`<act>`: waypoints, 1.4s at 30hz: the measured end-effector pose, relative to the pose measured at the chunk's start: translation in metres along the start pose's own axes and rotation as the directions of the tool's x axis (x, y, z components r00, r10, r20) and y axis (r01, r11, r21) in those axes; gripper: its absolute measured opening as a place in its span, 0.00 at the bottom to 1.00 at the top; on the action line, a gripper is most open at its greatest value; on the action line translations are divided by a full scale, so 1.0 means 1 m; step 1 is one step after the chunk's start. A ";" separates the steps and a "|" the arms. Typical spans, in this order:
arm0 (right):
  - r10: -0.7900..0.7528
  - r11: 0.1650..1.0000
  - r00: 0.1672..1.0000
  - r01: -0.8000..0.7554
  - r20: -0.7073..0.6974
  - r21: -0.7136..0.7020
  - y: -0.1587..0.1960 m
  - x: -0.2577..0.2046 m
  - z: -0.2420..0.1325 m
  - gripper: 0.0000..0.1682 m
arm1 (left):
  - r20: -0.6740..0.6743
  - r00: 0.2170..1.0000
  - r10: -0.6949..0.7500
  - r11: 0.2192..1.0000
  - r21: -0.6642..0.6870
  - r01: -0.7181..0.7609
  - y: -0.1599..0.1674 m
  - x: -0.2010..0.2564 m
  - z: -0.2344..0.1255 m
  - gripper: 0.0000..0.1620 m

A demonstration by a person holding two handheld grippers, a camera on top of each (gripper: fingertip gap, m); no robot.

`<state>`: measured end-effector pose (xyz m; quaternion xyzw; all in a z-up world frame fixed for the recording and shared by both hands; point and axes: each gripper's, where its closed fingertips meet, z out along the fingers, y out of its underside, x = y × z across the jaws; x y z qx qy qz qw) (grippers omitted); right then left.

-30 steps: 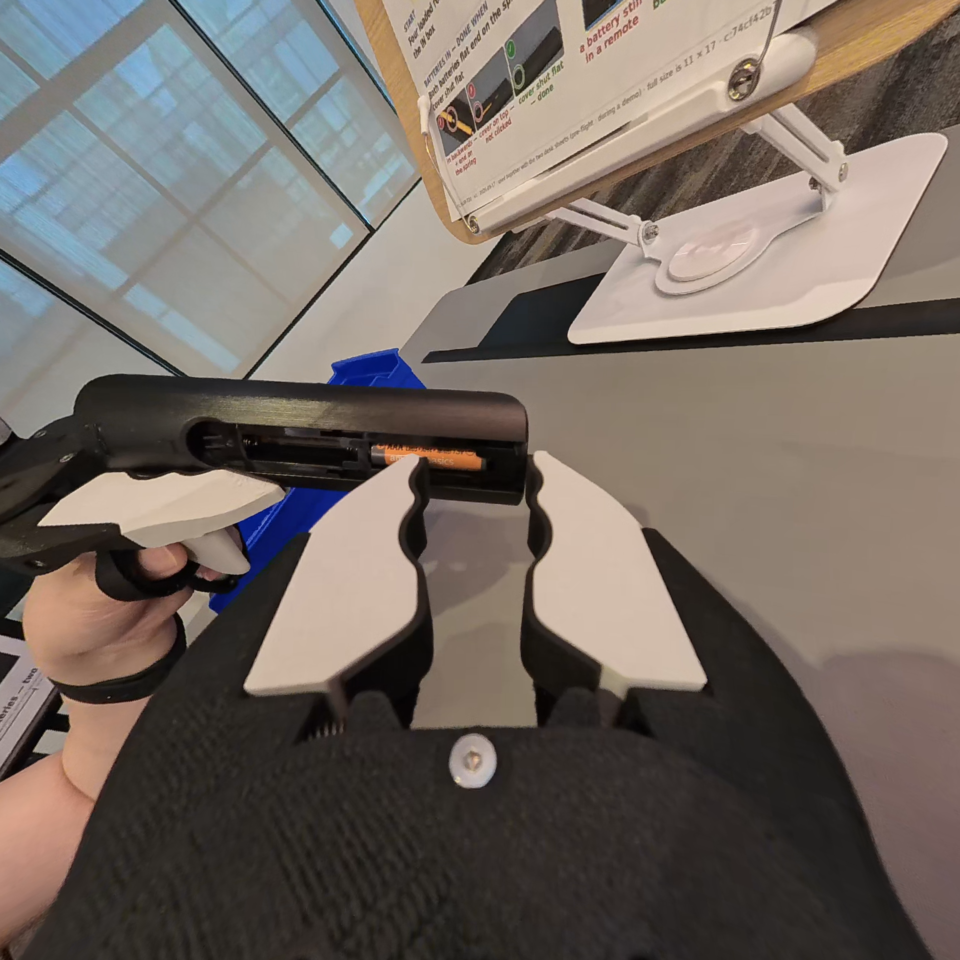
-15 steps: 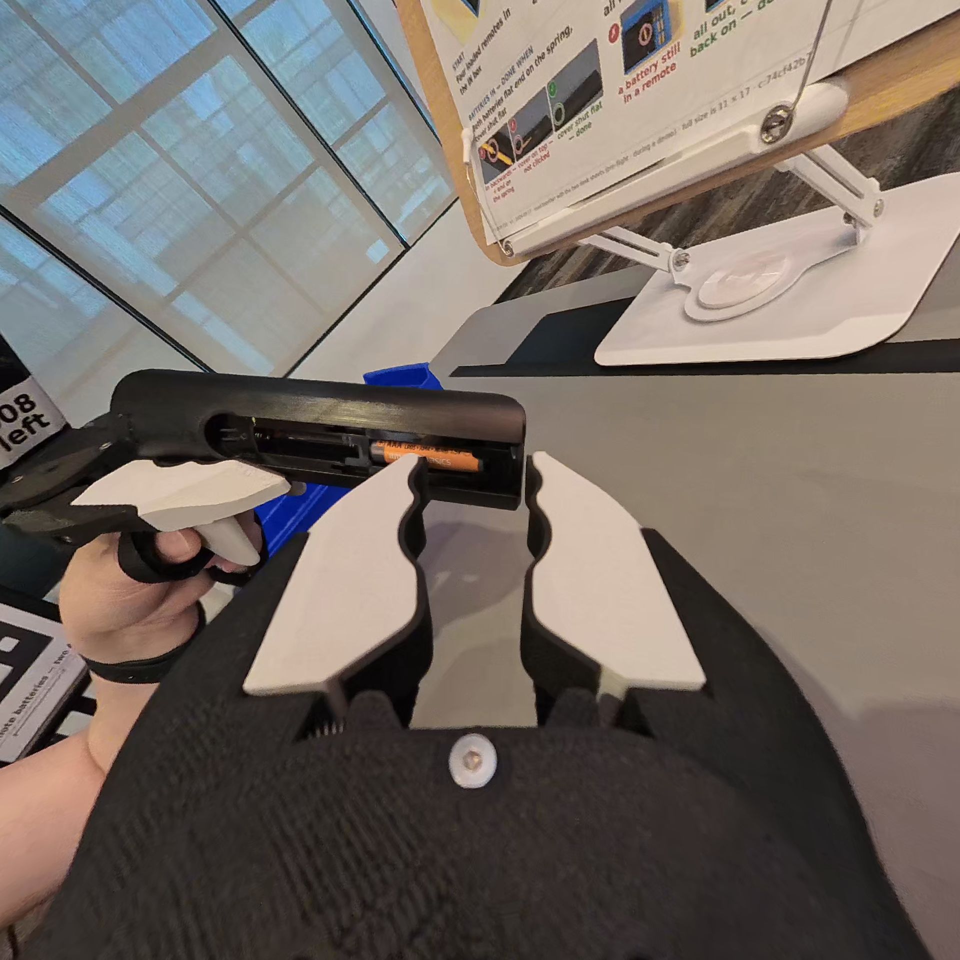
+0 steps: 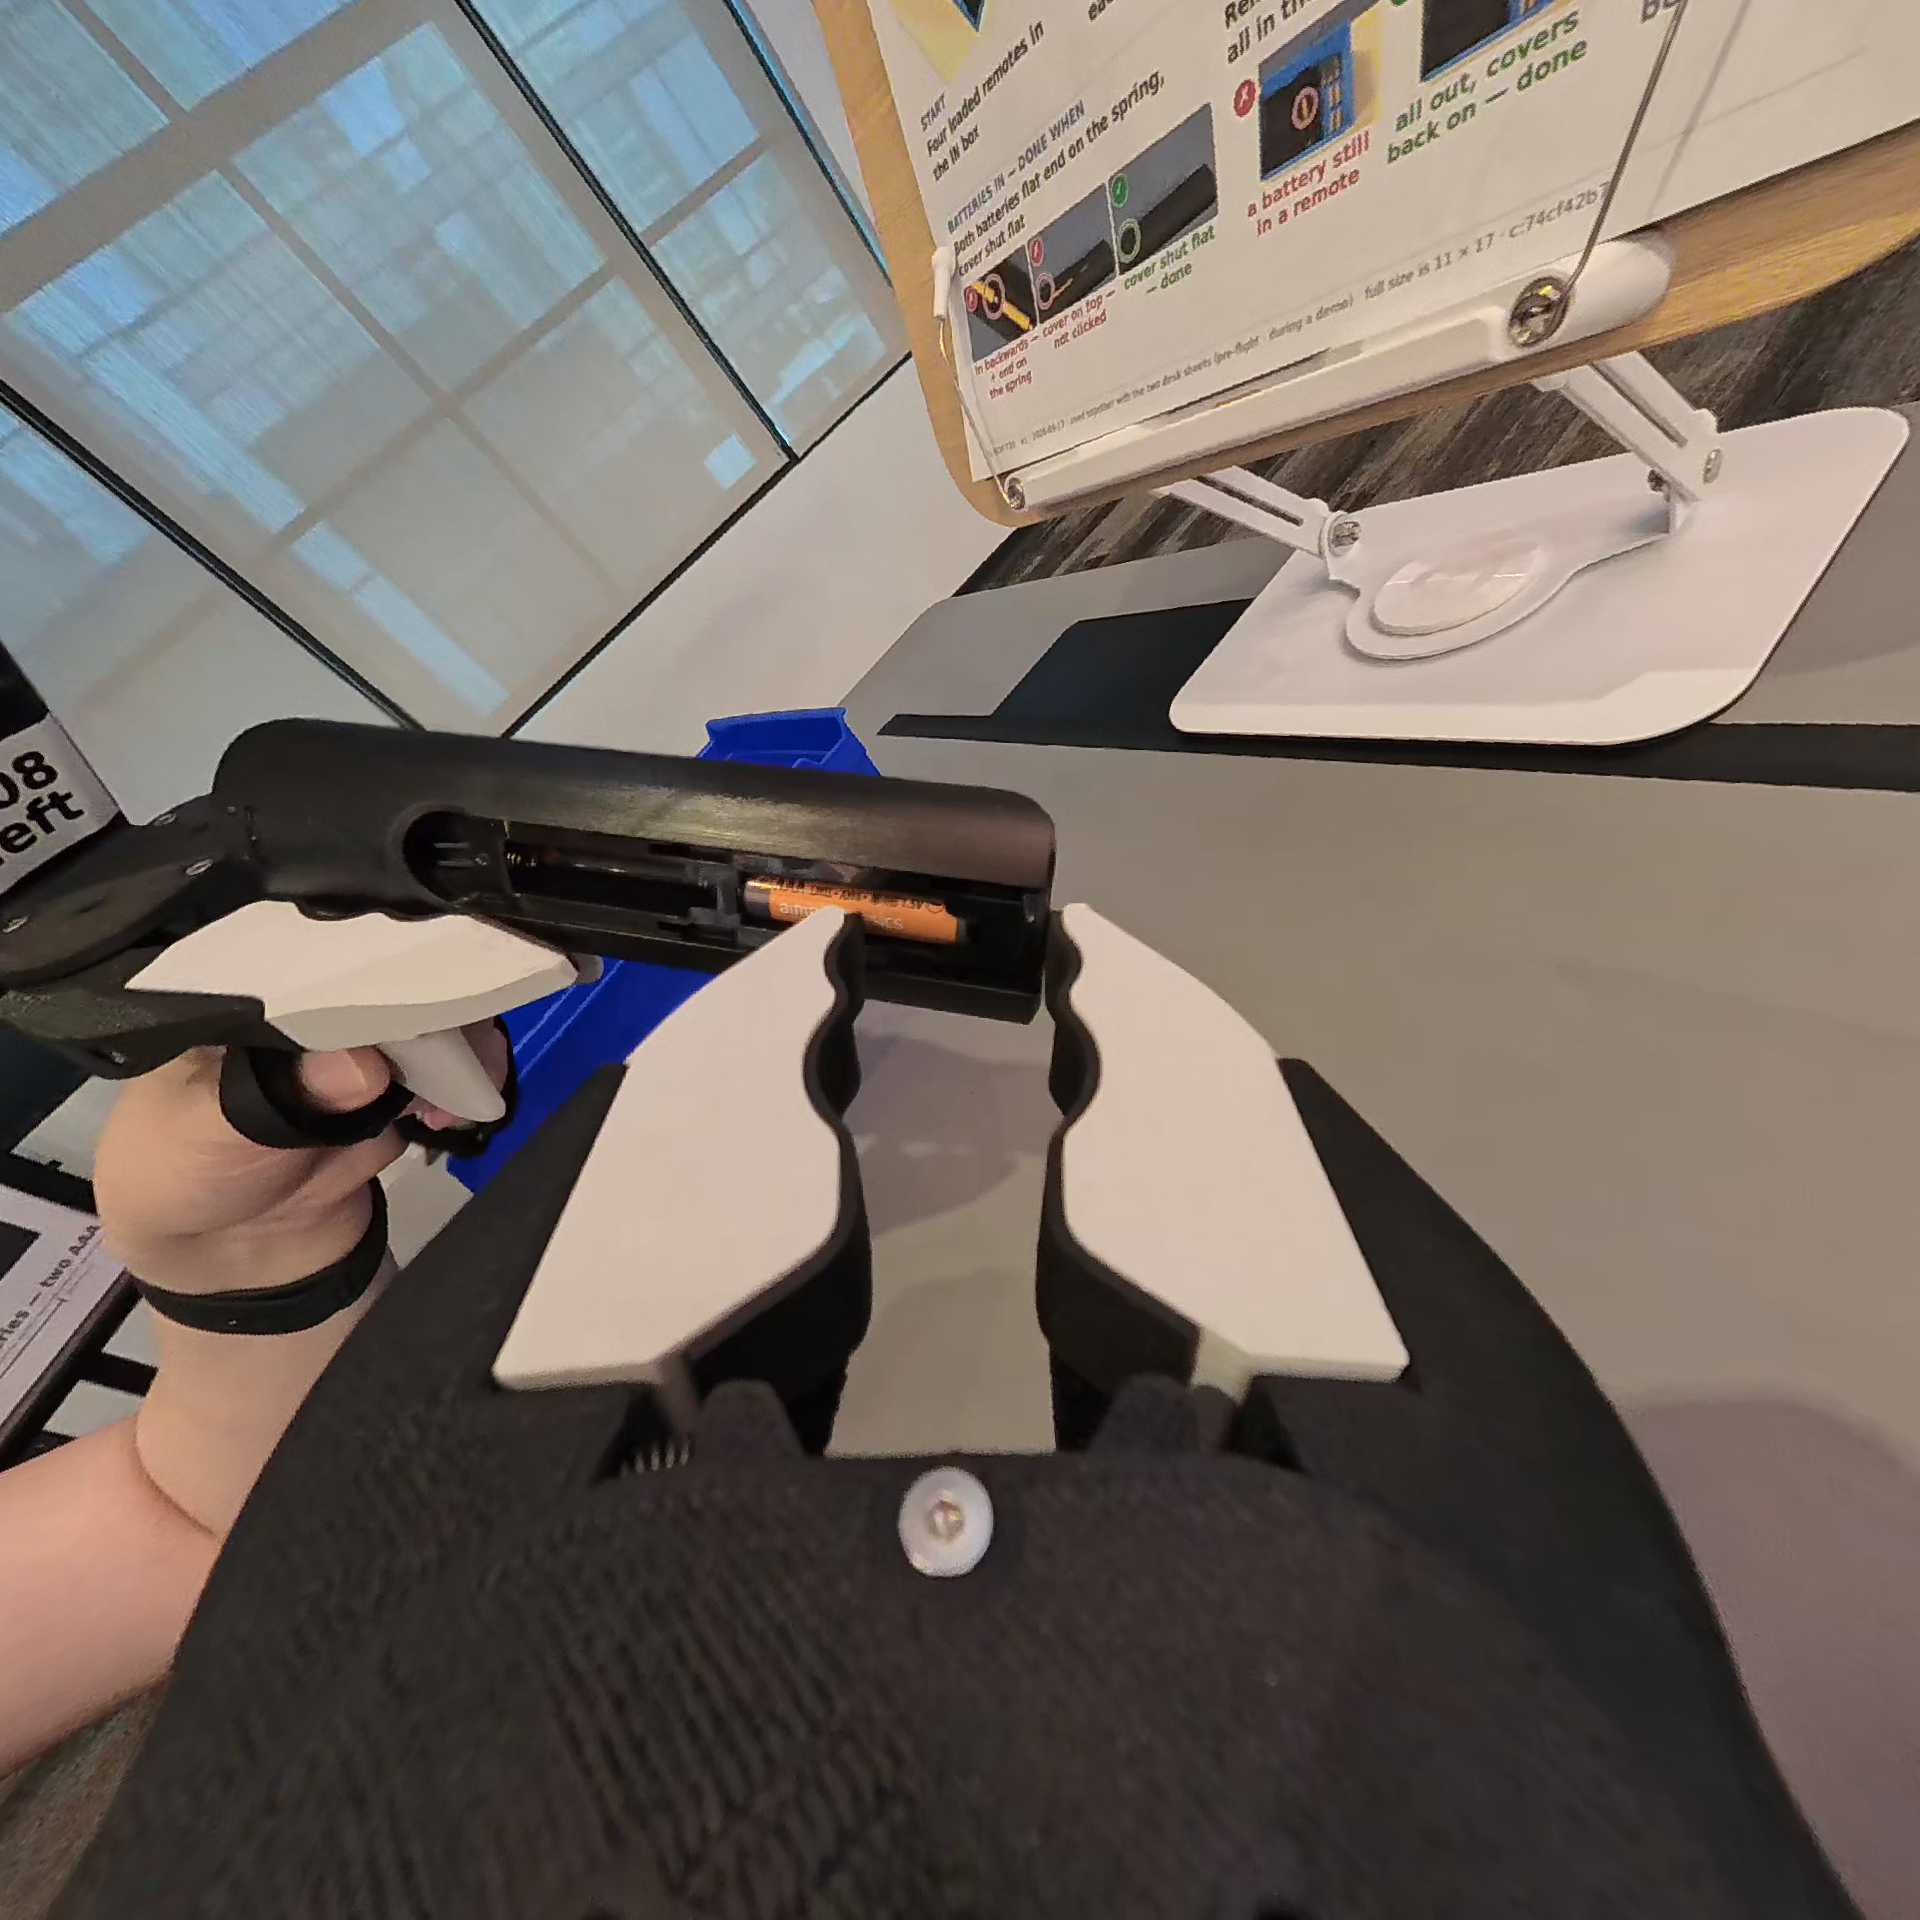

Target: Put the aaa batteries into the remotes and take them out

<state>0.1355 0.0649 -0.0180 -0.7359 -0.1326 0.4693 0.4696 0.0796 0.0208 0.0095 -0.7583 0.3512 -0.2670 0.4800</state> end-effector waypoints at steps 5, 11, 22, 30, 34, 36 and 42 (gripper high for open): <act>0.004 1.000 0.999 -0.004 0.033 -0.009 -0.004 -0.004 -0.002 0.16 | -0.026 0.999 -0.030 0.999 0.017 0.031 -0.004 -0.001 -0.006 0.14; 0.024 1.000 0.999 -0.024 -0.026 0.004 -0.003 0.001 -0.002 0.16 | 0.011 1.000 0.009 1.000 -0.003 -0.009 -0.001 0.001 -0.001 0.14; 0.023 1.000 0.997 -0.023 -0.069 0.003 0.000 0.008 0.000 0.18 | 0.074 0.994 0.080 0.996 -0.030 -0.078 0.003 0.003 0.004 0.14; 0.017 1.000 0.998 -0.018 -0.067 -0.006 0.000 0.007 -0.001 0.19 | 0.074 0.994 0.084 0.996 -0.033 -0.082 0.003 0.004 0.004 0.15; 0.015 1.000 0.998 -0.015 -0.065 -0.006 0.000 0.007 -0.001 0.19 | 0.075 0.993 0.087 0.996 -0.033 -0.084 0.003 0.004 0.004 0.14; 0.016 1.000 0.998 -0.016 -0.067 -0.005 0.000 0.007 -0.001 0.19 | 0.073 0.994 0.085 0.996 -0.035 -0.083 0.003 0.004 0.004 0.15; 0.016 1.000 0.998 -0.015 -0.064 0.011 0.000 0.007 0.000 0.19 | 0.072 0.994 0.085 0.996 -0.034 -0.082 0.003 0.004 0.004 0.14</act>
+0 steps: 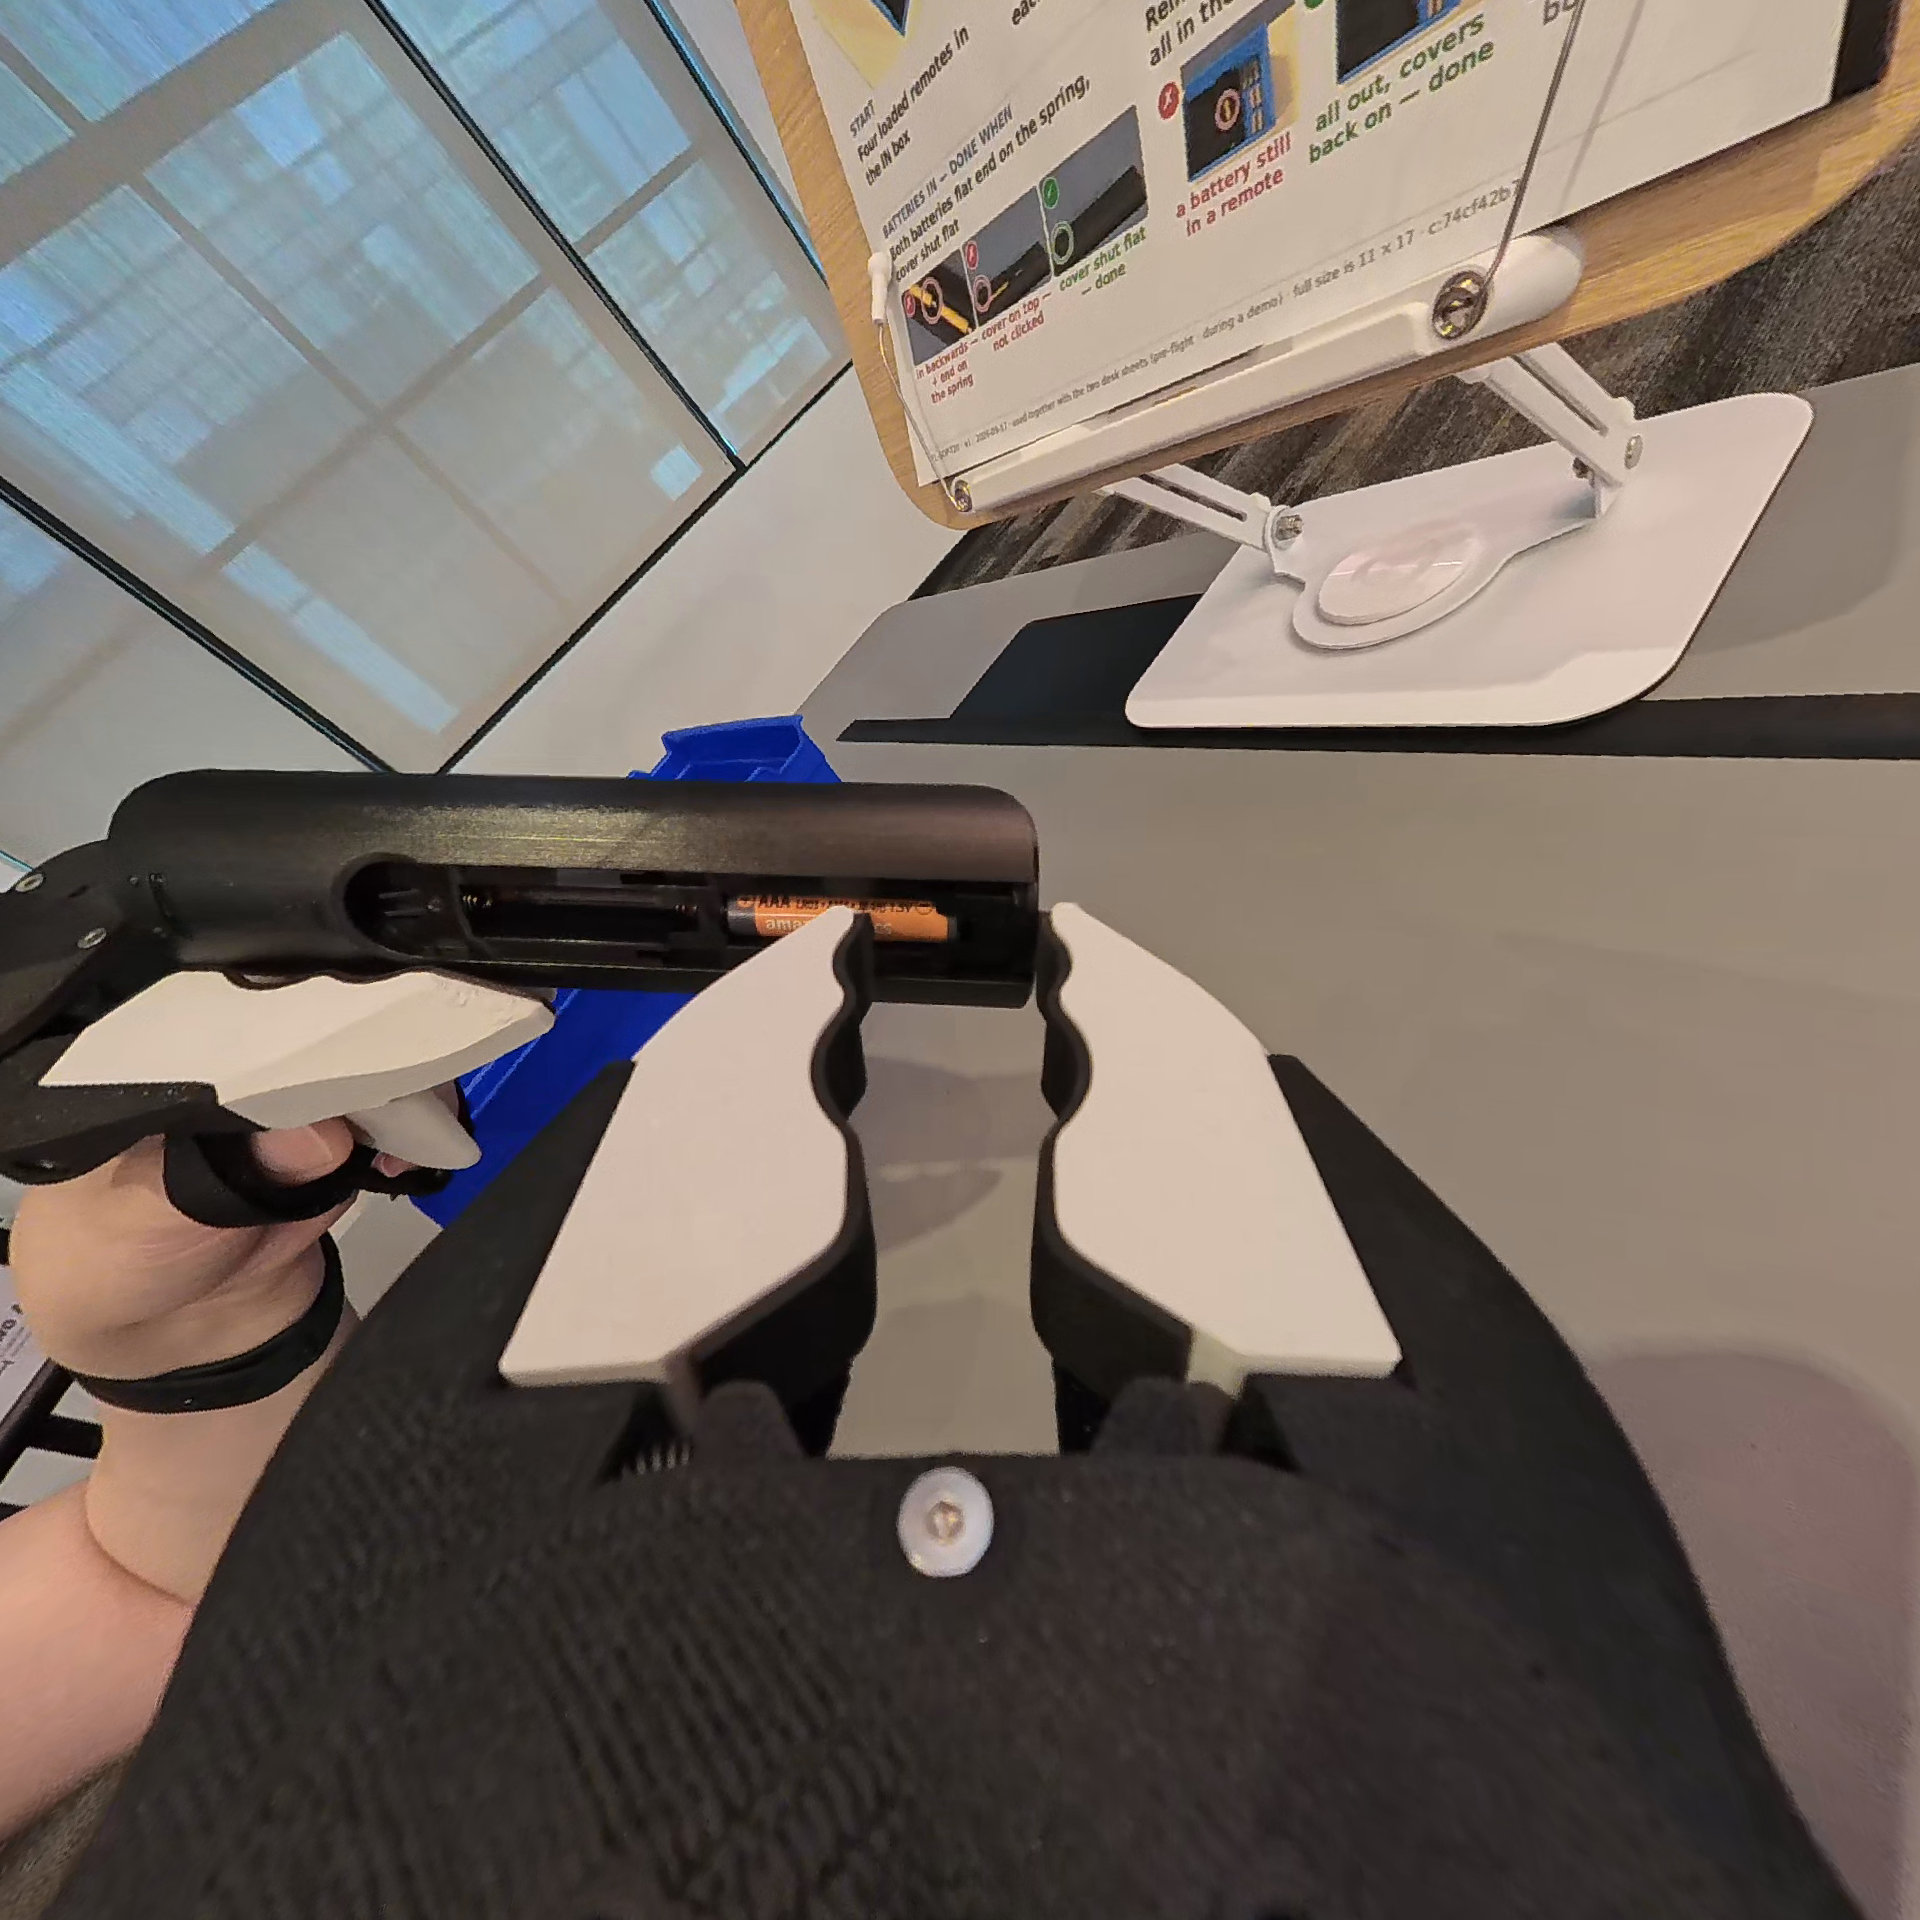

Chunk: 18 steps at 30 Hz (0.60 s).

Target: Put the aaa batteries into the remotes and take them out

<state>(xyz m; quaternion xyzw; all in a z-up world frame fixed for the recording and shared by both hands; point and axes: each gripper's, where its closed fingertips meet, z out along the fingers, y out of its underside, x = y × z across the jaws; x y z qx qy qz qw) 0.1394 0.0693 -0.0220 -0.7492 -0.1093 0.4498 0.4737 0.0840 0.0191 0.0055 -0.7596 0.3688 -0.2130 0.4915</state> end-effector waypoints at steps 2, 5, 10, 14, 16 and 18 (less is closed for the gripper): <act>-0.008 1.000 1.000 0.008 0.000 0.012 -0.002 -0.002 -0.001 0.19 | -0.003 1.000 -0.002 1.000 0.006 0.002 -0.001 0.000 -0.001 0.14; -0.032 0.999 0.999 0.032 0.002 0.031 -0.005 -0.005 -0.003 0.19 | -0.012 1.000 -0.008 1.000 0.019 0.008 -0.004 0.001 -0.003 0.14; -0.062 0.997 0.998 0.063 -0.005 0.039 -0.008 -0.008 -0.006 0.19 | -0.021 1.000 -0.013 0.999 0.033 0.013 -0.007 0.003 -0.006 0.15; -0.087 0.996 0.996 0.088 -0.023 0.031 -0.010 -0.008 -0.009 0.18 | -0.031 0.999 -0.019 0.999 0.043 0.020 -0.008 0.006 -0.005 0.15; -0.094 0.995 0.995 0.094 -0.029 0.025 -0.010 -0.008 -0.011 0.18 | -0.034 0.999 -0.022 0.999 0.045 0.024 -0.008 0.007 -0.005 0.15; -0.088 0.996 0.996 0.088 -0.030 0.013 -0.009 -0.007 -0.010 0.18 | -0.033 0.999 -0.024 0.999 0.044 0.025 -0.007 0.007 -0.004 0.15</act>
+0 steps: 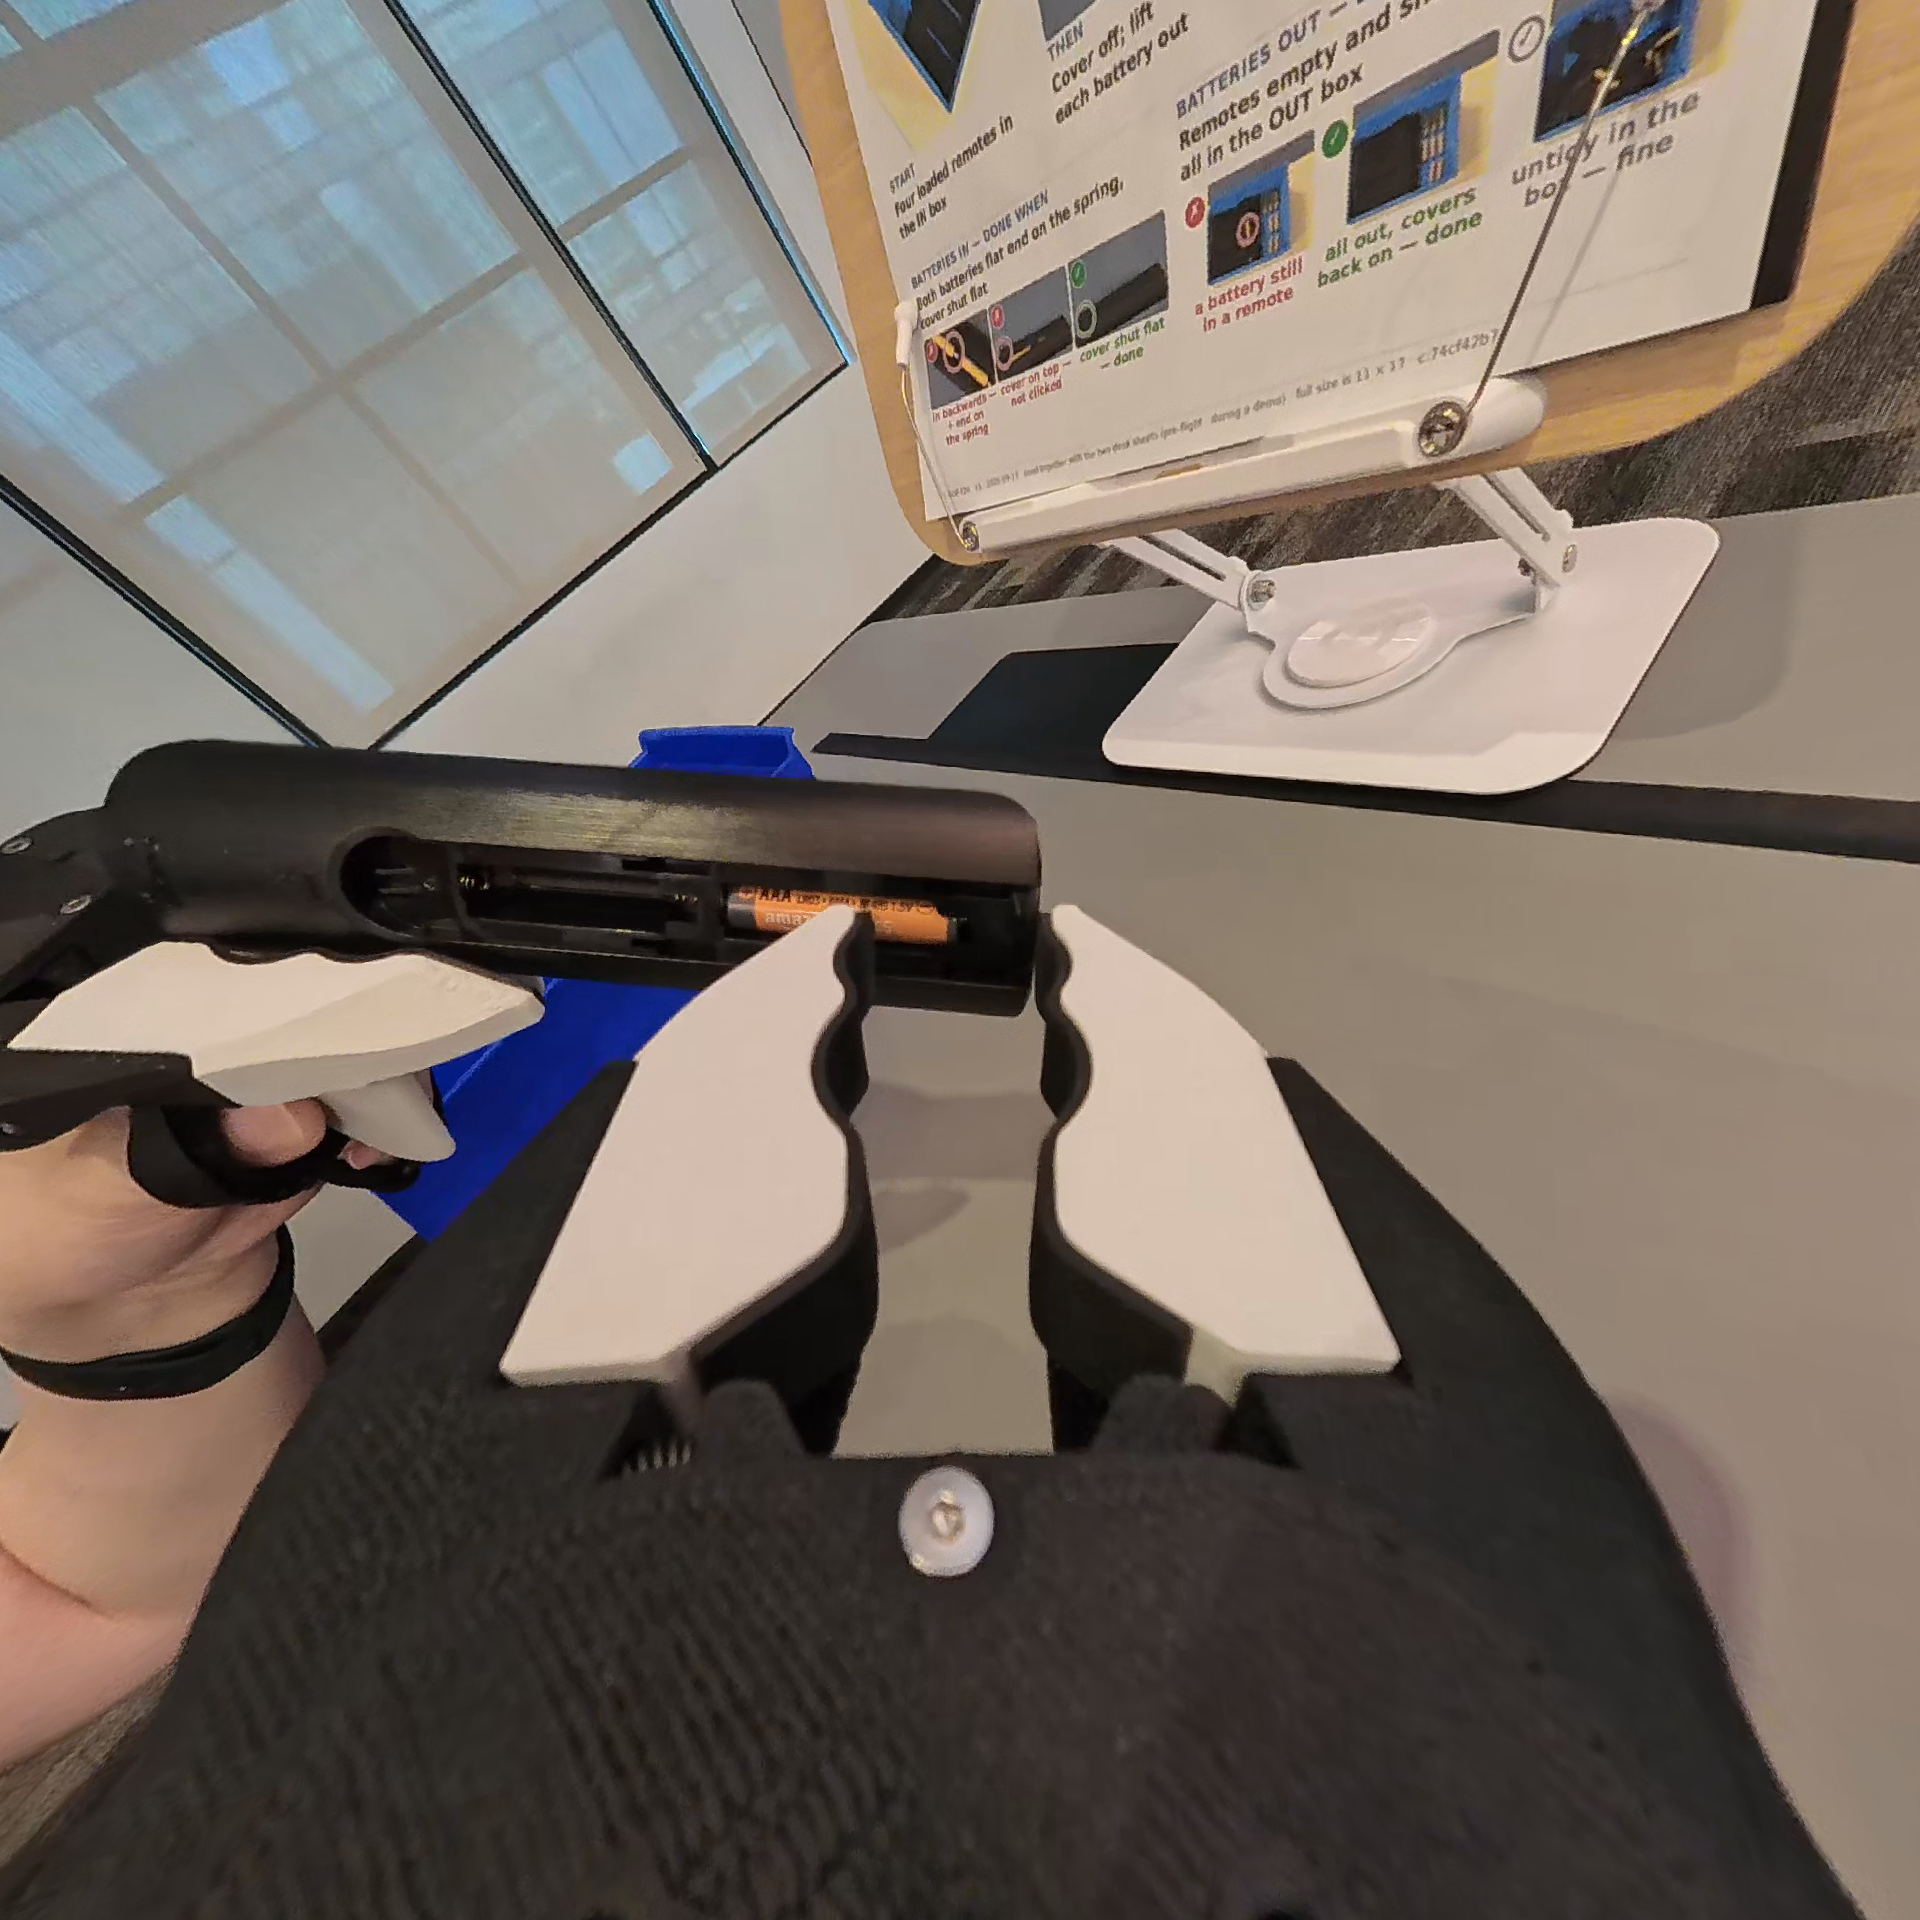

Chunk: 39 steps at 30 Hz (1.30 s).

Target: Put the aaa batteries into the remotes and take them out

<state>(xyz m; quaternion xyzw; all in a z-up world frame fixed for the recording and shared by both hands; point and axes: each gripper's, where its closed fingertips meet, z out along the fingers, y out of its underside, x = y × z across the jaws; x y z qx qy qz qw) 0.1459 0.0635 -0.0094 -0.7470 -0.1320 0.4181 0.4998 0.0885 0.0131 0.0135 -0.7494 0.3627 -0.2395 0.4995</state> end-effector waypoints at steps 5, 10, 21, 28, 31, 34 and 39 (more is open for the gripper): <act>0.002 1.000 1.000 -0.002 0.011 -0.004 0.000 0.001 0.000 0.17 | -0.003 1.000 -0.003 1.000 0.004 0.003 0.000 0.000 0.000 0.15; 0.003 1.000 1.000 -0.003 0.014 -0.005 -0.001 0.003 -0.001 0.14 | -0.013 1.000 -0.020 1.000 0.008 0.020 -0.001 0.000 0.000 0.15; -0.006 1.000 1.000 0.006 -0.002 0.000 0.001 0.007 -0.001 0.12 | -0.003 1.000 -0.015 1.000 0.004 0.015 0.001 0.000 0.002 0.15; 0.019 1.000 1.000 -0.019 0.003 0.009 0.001 0.010 0.000 0.11 | 0.005 1.000 -0.010 1.000 -0.001 0.011 0.002 0.000 0.003 0.15; 0.058 0.997 0.998 -0.058 0.024 0.040 -0.001 0.013 -0.002 0.07 | 0.008 1.000 -0.002 1.000 0.003 0.002 0.002 0.001 0.004 0.15; 0.062 0.998 0.998 -0.062 0.029 0.010 0.003 0.013 0.001 0.07 | 0.024 1.000 0.015 1.000 -0.012 -0.015 0.003 -0.001 0.003 0.15; 0.044 0.999 0.996 -0.045 -0.071 -0.017 0.009 0.022 0.006 0.08 | -0.008 0.998 -0.066 0.998 -0.024 0.065 0.012 -0.010 0.009 0.14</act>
